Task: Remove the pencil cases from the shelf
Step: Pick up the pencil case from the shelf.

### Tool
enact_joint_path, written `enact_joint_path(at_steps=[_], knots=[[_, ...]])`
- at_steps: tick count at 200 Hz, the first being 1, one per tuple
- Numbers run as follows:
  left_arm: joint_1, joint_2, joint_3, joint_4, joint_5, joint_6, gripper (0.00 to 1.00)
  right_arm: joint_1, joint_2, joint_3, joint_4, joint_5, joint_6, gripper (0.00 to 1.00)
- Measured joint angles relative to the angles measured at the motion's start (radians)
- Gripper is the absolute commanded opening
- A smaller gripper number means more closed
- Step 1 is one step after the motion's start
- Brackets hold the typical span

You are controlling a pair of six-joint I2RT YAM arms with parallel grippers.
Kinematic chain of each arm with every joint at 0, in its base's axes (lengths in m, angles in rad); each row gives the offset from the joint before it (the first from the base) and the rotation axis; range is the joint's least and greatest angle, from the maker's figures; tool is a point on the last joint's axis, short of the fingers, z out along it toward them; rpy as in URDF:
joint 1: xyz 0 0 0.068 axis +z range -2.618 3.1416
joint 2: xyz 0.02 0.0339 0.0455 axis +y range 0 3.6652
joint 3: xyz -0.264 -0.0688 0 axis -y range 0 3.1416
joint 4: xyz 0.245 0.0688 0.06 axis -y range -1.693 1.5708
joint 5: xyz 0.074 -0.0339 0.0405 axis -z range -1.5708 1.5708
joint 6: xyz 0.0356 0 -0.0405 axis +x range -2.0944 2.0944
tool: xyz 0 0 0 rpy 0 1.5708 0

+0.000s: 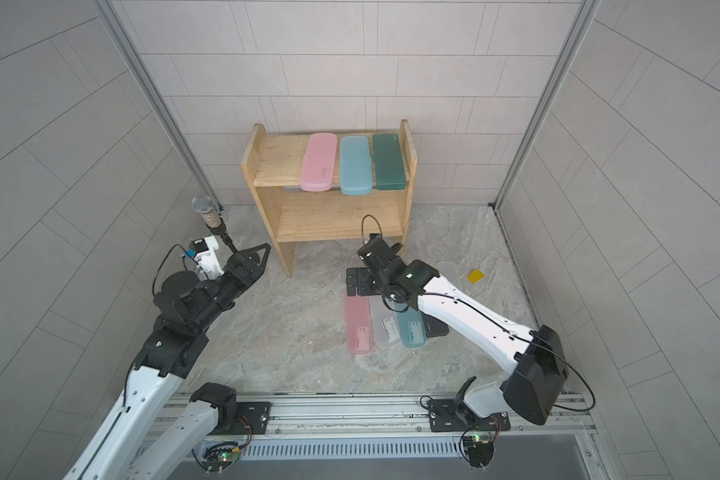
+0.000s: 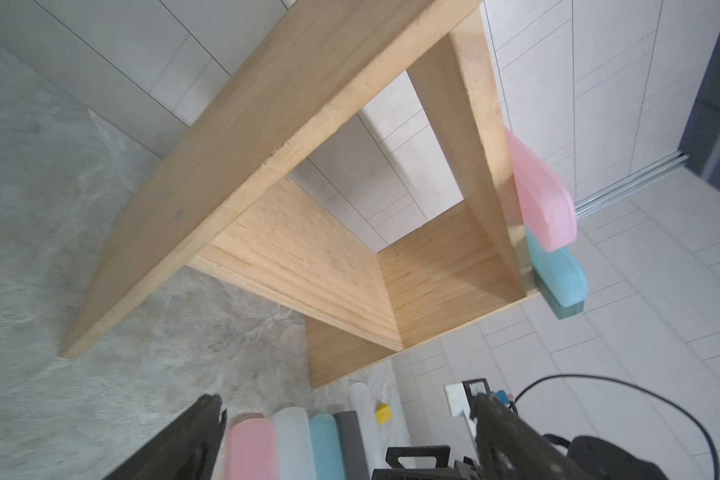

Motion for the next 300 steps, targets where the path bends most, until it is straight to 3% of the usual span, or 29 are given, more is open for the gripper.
enact_joint_path(at_steps=[40, 69, 174, 277, 300], knots=[[-0.038, 0.173, 0.116, 0.179, 0.003, -0.202, 1.00, -0.198, -0.159, -0.138, -0.047, -0.039, 0.000, 1.00], [-0.053, 0.285, 0.251, 0.257, 0.007, -0.292, 1.00, -0.250, -0.195, -0.159, -0.090, -0.077, -0.013, 1.00], [-0.163, 0.557, 0.521, 0.224, 0.011, -0.318, 0.99, -0.307, -0.208, -0.093, -0.174, -0.119, -0.029, 1.00], [-0.177, 0.613, 0.563, 0.216, -0.005, -0.348, 0.51, -0.352, -0.228, -0.081, -0.231, -0.140, -0.061, 1.00], [-0.177, 0.608, 0.562, 0.232, -0.008, -0.358, 0.27, -0.354, -0.228, -0.081, -0.234, -0.140, -0.064, 1.00]])
